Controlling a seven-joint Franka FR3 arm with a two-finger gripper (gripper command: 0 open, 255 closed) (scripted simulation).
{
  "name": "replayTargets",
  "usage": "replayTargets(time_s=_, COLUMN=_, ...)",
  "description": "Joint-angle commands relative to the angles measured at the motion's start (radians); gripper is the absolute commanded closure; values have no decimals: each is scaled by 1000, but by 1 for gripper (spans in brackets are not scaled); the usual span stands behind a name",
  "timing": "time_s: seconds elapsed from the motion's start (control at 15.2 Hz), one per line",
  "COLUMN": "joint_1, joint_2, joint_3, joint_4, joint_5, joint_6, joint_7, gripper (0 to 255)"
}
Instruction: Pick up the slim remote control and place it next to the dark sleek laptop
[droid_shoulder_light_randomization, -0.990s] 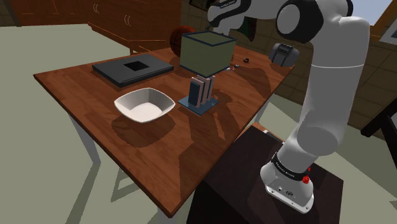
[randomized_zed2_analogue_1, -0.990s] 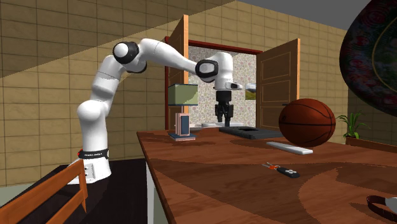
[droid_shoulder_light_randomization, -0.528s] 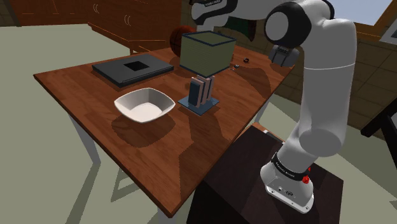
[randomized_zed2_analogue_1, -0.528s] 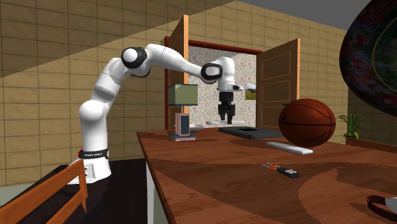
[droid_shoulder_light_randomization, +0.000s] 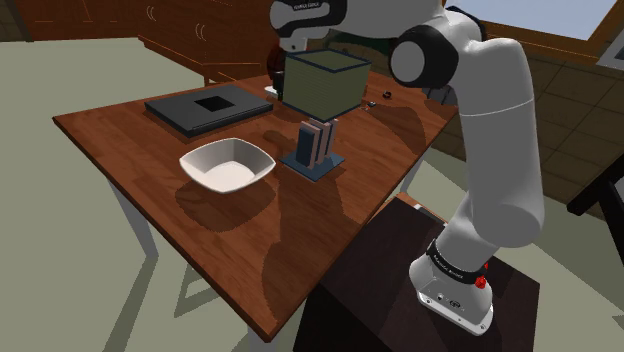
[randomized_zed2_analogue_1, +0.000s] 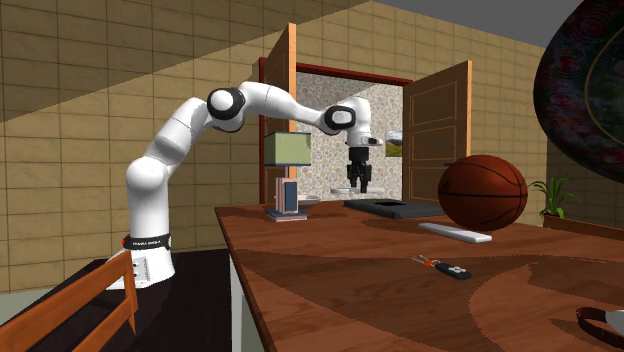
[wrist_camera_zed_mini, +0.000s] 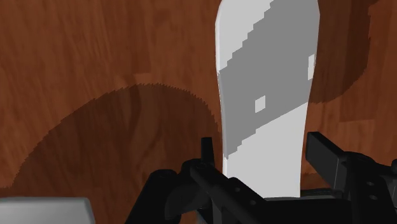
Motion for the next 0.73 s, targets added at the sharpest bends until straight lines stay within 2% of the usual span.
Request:
replayTargets(time_s=0.0, joint_1=3, joint_2=22, joint_3=4, joint_4=12, joint_5=4, joint_6=10, joint_7=9, gripper=255)
replayTargets(time_s=0.66, joint_1=9, joint_2=48, joint_3=11, joint_4=-82, joint_5=17, joint_6=128, joint_7=-4, gripper=255)
